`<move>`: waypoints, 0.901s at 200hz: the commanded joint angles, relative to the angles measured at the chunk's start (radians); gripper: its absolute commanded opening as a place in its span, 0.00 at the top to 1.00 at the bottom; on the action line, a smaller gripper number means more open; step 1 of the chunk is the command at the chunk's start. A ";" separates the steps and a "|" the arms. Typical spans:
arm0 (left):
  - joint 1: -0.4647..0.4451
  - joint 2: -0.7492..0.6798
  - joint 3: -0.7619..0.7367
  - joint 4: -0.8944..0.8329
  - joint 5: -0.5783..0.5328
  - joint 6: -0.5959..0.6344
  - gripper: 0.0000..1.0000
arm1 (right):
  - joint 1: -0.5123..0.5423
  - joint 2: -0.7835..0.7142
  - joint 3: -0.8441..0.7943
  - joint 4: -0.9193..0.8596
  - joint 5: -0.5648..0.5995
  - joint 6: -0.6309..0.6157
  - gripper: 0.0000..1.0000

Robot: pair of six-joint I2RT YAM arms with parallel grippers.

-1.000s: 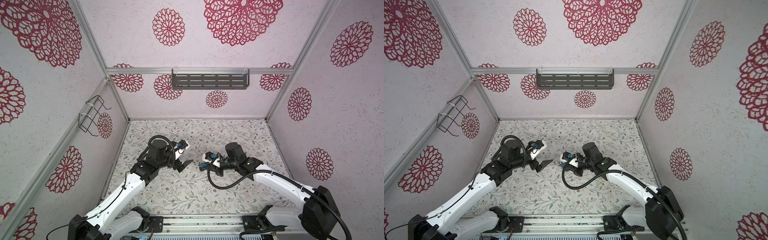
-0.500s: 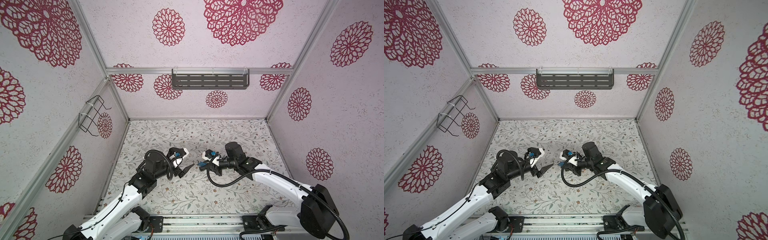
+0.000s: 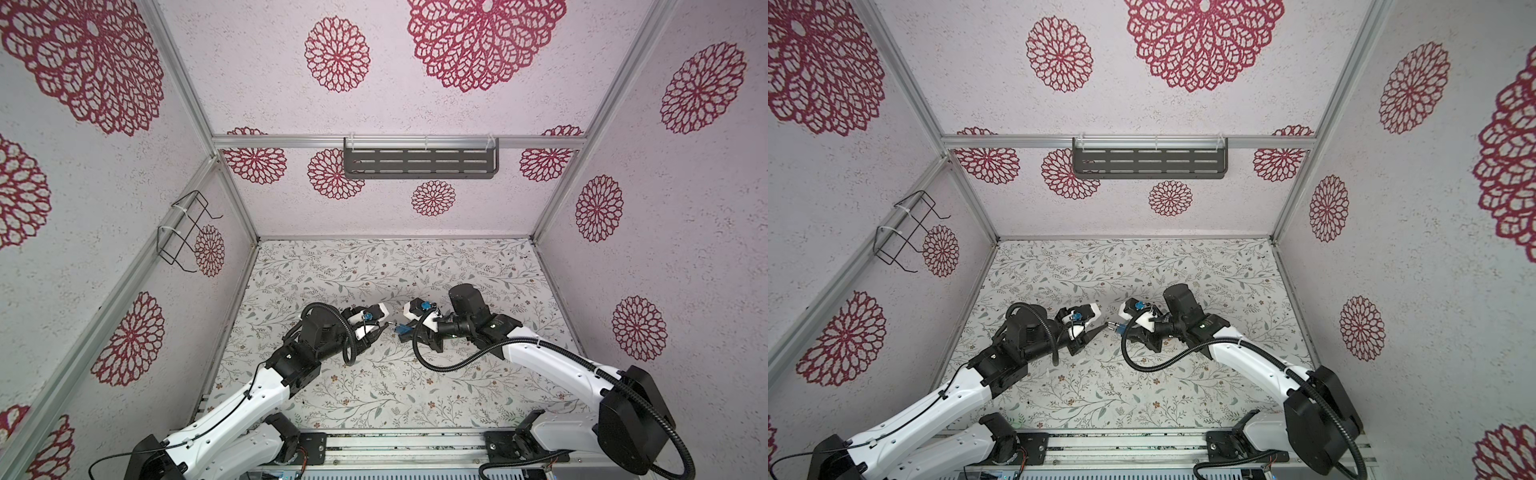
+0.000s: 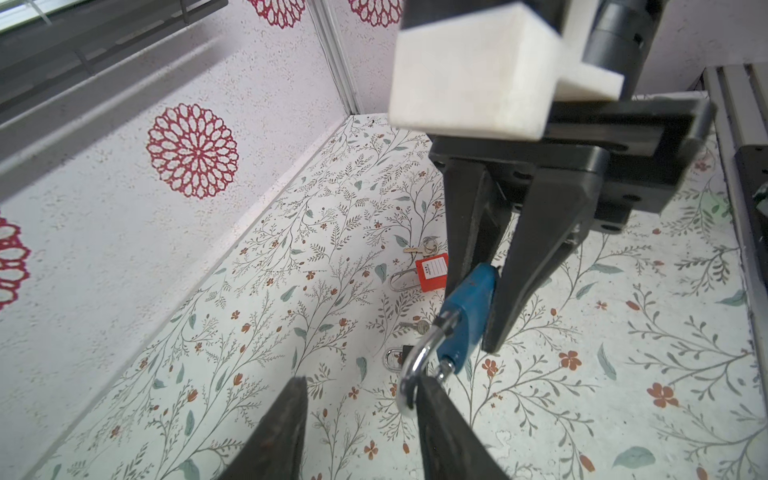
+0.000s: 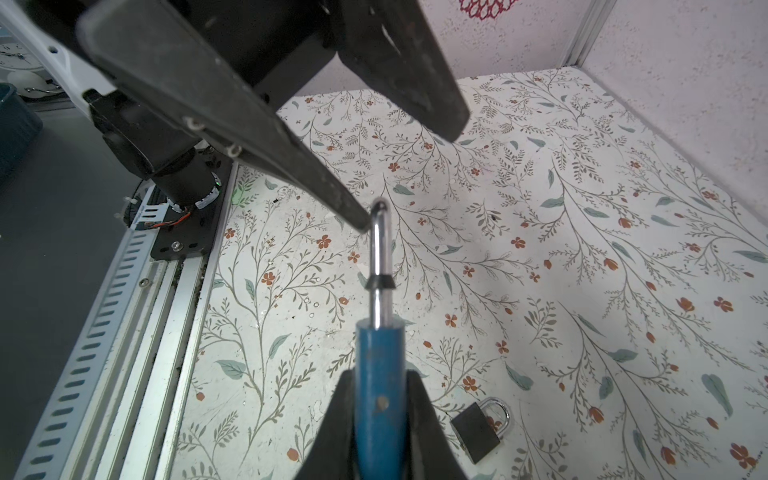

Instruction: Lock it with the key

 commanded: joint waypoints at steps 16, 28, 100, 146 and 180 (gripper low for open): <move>-0.028 0.024 0.026 0.013 -0.007 0.022 0.61 | -0.004 -0.030 0.040 0.051 -0.039 0.016 1.00; -0.033 0.030 0.031 0.009 -0.012 0.026 0.64 | -0.004 -0.030 0.042 0.051 -0.039 0.013 1.00; -0.044 0.063 0.071 -0.023 0.016 0.064 0.79 | -0.004 -0.029 0.042 0.060 -0.045 0.015 1.00; -0.044 0.076 0.086 -0.041 0.039 0.069 0.86 | -0.004 -0.030 0.043 0.064 -0.046 0.014 1.00; -0.044 0.077 0.091 -0.048 0.054 0.069 0.90 | -0.005 -0.030 0.043 0.067 -0.047 0.013 1.00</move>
